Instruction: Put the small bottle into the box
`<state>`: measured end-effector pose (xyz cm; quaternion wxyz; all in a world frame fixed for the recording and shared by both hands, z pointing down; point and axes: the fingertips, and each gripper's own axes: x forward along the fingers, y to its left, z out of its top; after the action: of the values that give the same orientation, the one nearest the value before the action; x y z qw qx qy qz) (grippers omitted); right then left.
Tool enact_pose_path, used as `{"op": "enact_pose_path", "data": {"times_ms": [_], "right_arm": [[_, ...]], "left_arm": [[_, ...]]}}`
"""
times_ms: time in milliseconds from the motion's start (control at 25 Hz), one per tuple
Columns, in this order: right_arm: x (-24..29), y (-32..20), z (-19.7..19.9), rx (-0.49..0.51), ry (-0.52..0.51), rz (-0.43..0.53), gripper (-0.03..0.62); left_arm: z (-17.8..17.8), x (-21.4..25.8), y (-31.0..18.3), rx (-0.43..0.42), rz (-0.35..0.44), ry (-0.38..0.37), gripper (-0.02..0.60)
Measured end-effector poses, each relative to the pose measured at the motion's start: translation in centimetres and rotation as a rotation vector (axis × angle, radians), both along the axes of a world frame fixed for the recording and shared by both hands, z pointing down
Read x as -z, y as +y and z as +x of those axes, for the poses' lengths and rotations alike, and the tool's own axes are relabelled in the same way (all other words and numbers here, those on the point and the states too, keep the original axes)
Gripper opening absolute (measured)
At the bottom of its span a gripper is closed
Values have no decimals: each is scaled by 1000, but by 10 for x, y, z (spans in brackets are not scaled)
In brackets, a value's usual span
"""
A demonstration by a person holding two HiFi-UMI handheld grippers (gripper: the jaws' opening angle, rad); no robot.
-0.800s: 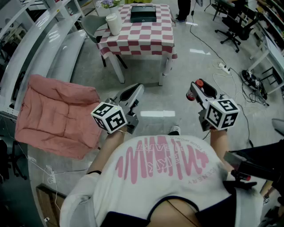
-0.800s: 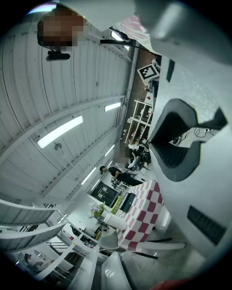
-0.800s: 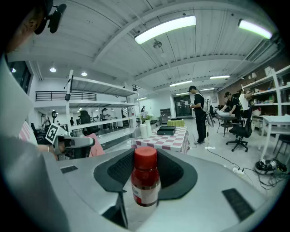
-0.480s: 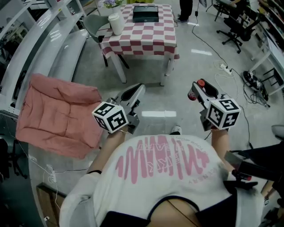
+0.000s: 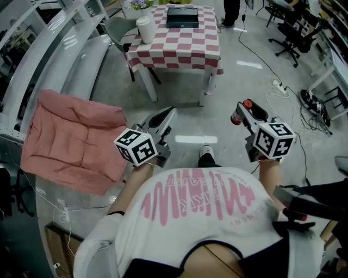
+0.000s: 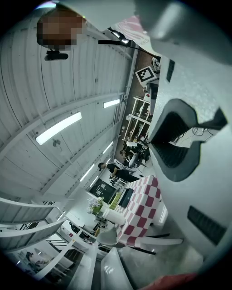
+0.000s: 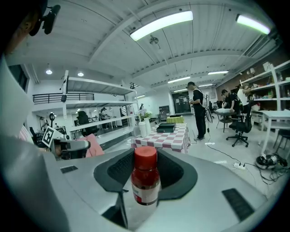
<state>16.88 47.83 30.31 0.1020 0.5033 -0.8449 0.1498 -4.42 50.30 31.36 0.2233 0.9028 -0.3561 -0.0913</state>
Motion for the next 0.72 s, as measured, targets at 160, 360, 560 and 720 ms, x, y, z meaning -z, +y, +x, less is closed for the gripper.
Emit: {"op": "enact_pose_path", "data": {"times_ms": [160,360,560,720], "right_arm": [[-8,-8,-3,25,12,-20,153],[-13,-30,-8,41,16,-22,153],[-18,-66,-6,50,12,-22,153],[-8,-99,-3,50,-6,0,153]], "left_arm": [[-3,-11,-4,14,-30,-12,6],[-7,-11,-23,31,-28,-2,6],[-2,-11,-61,40,-26,4,6],[1,-3,-91,53,-17,-4,6]]}}
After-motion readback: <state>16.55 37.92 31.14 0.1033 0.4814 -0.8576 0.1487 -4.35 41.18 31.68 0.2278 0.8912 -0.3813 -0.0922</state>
